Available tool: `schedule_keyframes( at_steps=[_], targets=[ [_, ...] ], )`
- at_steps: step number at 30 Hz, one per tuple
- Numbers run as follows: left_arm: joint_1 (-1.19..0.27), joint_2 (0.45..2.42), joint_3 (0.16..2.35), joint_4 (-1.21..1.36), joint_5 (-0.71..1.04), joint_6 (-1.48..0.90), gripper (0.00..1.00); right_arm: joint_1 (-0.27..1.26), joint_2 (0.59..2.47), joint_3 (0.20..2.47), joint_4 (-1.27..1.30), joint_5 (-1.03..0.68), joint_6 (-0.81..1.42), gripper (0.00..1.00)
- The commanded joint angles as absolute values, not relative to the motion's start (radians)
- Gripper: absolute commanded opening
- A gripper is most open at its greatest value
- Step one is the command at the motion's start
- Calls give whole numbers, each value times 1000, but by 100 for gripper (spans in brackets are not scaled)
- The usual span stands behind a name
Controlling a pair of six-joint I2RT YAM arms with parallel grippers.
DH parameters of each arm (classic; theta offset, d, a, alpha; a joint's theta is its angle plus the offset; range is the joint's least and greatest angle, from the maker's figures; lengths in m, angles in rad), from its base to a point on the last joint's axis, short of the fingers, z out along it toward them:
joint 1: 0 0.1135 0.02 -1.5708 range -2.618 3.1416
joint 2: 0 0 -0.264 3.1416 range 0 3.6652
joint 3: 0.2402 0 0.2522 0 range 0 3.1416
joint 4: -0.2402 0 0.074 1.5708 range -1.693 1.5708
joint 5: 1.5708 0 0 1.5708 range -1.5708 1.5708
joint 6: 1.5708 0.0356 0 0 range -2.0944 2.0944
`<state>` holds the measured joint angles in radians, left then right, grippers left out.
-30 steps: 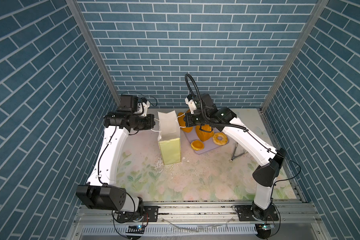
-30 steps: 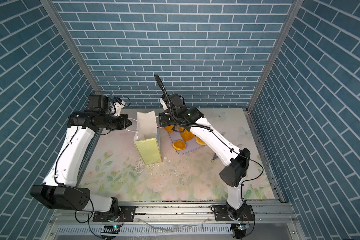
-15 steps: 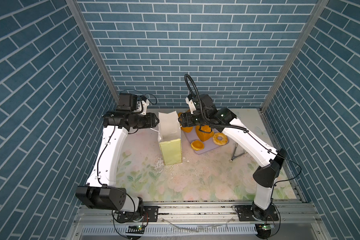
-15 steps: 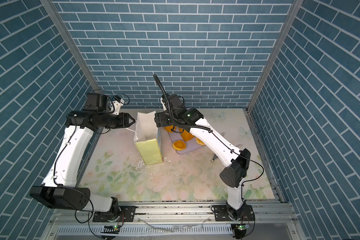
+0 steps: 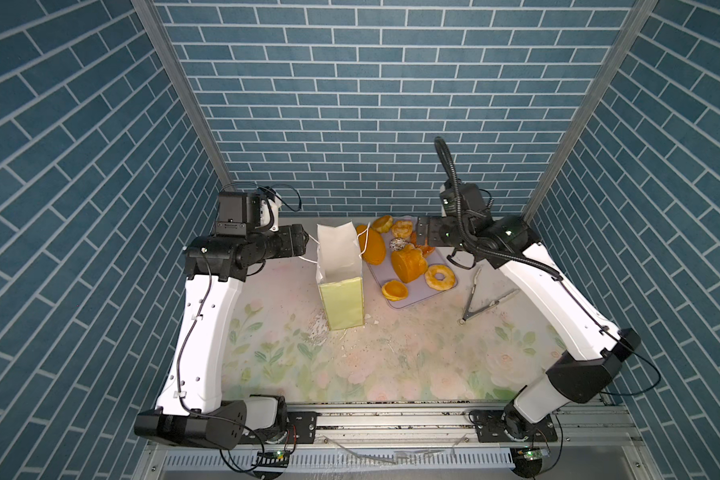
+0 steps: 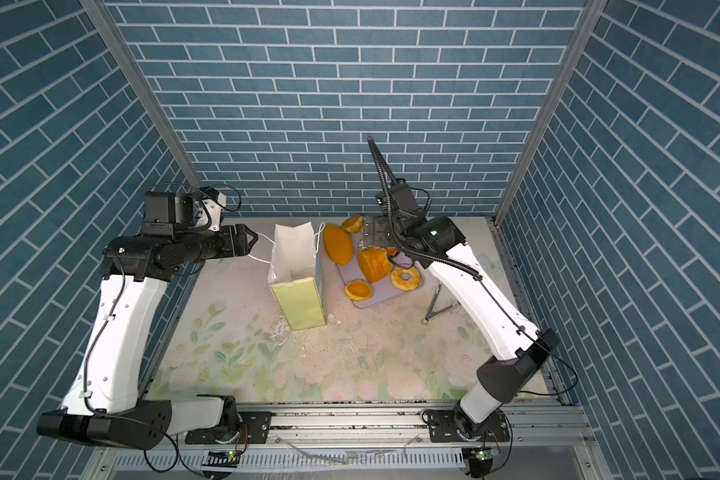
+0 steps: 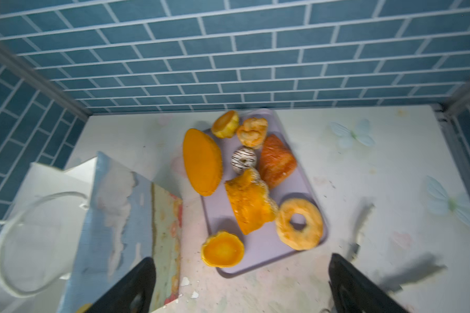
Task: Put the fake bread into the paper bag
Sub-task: 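Release the bag with the right gripper and move it to the metal tongs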
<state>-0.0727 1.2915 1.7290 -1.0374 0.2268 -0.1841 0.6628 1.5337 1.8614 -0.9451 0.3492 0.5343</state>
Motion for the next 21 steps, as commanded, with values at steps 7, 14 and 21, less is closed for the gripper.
schedule_keyframes(
  at_steps=[7,14,21],
  targets=[
    [51,1241,1699,-1005,187,-262,86,426,1311,1385,-994,363,837,99],
    [58,1243,1637,-1012,182,-272,87,388,1264,1129,-902,312,1022,99],
    [115,1227,1548,-937,289,-299,88,382,1342,1058,-850,251,1129,99]
  ],
)
